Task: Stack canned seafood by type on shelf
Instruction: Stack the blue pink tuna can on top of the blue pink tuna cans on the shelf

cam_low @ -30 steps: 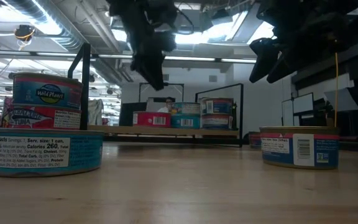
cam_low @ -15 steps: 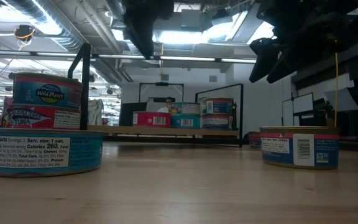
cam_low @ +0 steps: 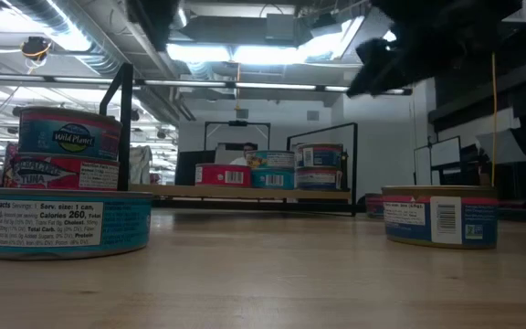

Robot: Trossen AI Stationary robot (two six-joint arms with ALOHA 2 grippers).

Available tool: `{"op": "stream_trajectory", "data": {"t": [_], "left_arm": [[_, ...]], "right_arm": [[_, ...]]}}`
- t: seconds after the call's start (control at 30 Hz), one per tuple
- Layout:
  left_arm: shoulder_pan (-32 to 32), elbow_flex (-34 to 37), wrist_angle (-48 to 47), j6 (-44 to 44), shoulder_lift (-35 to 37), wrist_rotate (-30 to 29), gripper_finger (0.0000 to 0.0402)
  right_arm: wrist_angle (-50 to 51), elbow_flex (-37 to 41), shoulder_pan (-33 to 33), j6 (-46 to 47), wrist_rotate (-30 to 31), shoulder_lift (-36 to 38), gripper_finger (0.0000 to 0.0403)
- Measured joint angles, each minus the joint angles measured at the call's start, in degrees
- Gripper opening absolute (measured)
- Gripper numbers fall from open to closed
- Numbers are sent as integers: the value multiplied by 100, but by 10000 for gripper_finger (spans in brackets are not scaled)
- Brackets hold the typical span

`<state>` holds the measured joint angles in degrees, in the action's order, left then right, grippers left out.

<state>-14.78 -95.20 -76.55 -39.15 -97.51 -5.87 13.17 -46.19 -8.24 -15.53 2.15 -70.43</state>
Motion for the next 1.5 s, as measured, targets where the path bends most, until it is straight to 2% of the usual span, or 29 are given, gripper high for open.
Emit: {"op": "stream_trajectory", "data": {"t": [0.2, 0.47, 0.67, 0.83, 0.93, 1.1, 1.5], "left_arm": [[-699, 45, 94, -916, 0, -29, 93], [-1362, 473, 283, -1738, -55, -131, 107], [-1524, 875, 318, -2009, -59, -131, 146], [-1520, 1198, 303, -1774, -59, -142, 186], [-1520, 1427, 351, -1678, -59, -147, 195], [-1520, 1713, 412, -1756, -59, -231, 188], [-1520, 1784, 623, -1773, -61, -640, 159]], "right_arm": [[-1094, 0, -5, -561, -287, -433, 241], [-2960, 2, -5, -1494, -329, -1611, 241], [-4676, 0, -5, -1818, -347, -2352, 241], [-5473, -28, -5, -1924, -774, -2804, 241], [-5508, -234, -5, -2111, -932, -3094, 241], [-5487, -877, -5, -2231, -928, -3617, 241], [-4640, -2094, -3, -2555, -920, -4530, 241]]}}
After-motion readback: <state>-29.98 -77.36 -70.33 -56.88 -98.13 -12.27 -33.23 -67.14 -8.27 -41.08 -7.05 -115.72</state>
